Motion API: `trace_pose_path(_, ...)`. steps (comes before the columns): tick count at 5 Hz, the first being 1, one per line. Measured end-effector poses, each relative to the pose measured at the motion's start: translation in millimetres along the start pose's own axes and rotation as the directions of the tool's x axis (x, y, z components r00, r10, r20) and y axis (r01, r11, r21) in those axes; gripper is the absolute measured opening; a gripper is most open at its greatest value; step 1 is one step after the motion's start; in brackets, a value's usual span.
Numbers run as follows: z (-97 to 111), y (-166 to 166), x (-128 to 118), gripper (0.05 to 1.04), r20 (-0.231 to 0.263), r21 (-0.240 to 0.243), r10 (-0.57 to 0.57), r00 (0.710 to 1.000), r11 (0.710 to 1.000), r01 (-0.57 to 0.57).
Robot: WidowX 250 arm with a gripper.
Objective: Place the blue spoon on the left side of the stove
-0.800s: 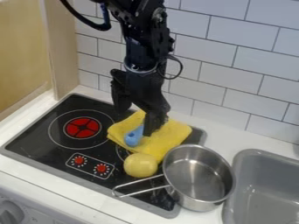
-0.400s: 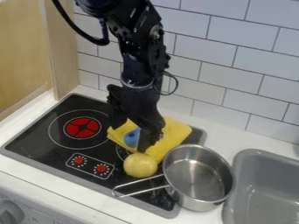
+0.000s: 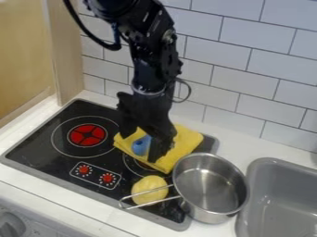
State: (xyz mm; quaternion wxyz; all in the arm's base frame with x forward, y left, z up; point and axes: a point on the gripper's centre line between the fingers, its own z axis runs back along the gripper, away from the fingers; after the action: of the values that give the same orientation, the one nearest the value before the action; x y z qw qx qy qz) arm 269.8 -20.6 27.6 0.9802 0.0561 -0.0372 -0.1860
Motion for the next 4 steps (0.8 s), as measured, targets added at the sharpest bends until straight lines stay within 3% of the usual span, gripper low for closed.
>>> trace_pose_path(2,-1.0,6.0,8.4,0.999,0.007,-0.013,0.008,1.0,1.0,-0.008)
trace_pose_path(4,-14.4,14.3,0.2,0.941,-0.04,-0.034,0.052,0.998,0.998,-0.053)
